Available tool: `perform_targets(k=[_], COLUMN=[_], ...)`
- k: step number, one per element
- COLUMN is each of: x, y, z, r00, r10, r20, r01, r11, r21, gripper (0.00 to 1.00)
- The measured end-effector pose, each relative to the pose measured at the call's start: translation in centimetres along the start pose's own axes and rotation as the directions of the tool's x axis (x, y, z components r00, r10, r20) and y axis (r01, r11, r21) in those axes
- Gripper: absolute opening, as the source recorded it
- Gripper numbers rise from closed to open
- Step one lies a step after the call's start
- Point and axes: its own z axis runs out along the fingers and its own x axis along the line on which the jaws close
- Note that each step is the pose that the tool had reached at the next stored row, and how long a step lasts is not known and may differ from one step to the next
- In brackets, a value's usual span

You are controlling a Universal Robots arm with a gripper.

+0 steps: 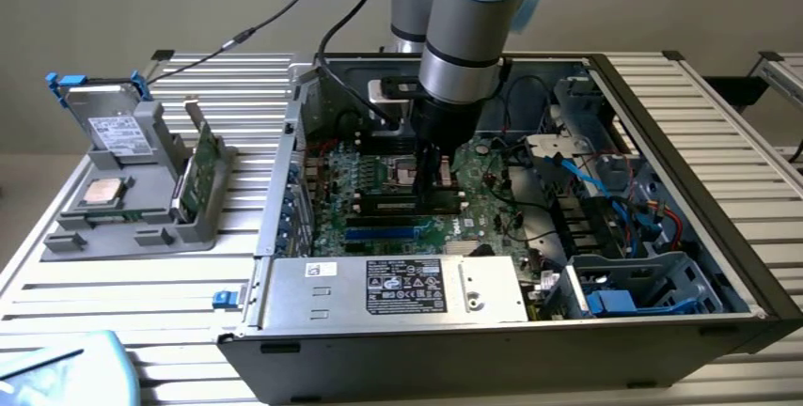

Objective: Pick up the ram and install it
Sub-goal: 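Insert the ram into the slot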

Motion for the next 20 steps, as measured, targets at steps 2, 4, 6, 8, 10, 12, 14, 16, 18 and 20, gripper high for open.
perform_targets(k=[2,4,6,8,10,12,14,16,18,20], x=[-0.2,-0.3,-0.3,-0.3,-0.3,-0.3,-0.3,-0.3,-0.3,-0.3], y=[0.19,0.48,0.82,0.9,0.89,0.9,0.9,0.9,0.9,0.9], z=[-0.33,-0.7,-1.3,-1.53,-1.52,-1.52,-1.52,-1.52,-1.52,-1.52], r00=[1.0,1.0,1.0,1.0,1.0,1.0,1.0,1.0,1.0,1.0], r10=[0.0,0.0,0.0,0.0,0.0,0.0,0.0,0.0,0.0,0.0], r20=[-0.0003,-0.0003,-0.0003,-0.0003,-0.0002,-0.0002,-0.0001,-0.0002,-0.0002,-0.0002], r01=[0.0,0.0,0.0,0.0,0.0,0.0,0.0,0.0,0.0,0.0], r11=[1.0,1.0,1.0,1.0,1.0,1.0,1.0,1.0,1.0,1.0], r21=[0.0001,0.0007,0.001,0.0015,0.0016,0.0016,0.0016,0.0016,0.0016,0.0016], gripper=[0.4,0.4,0.4,0.4,0.4,0.4,0.31,0.25,0.19,0.11])
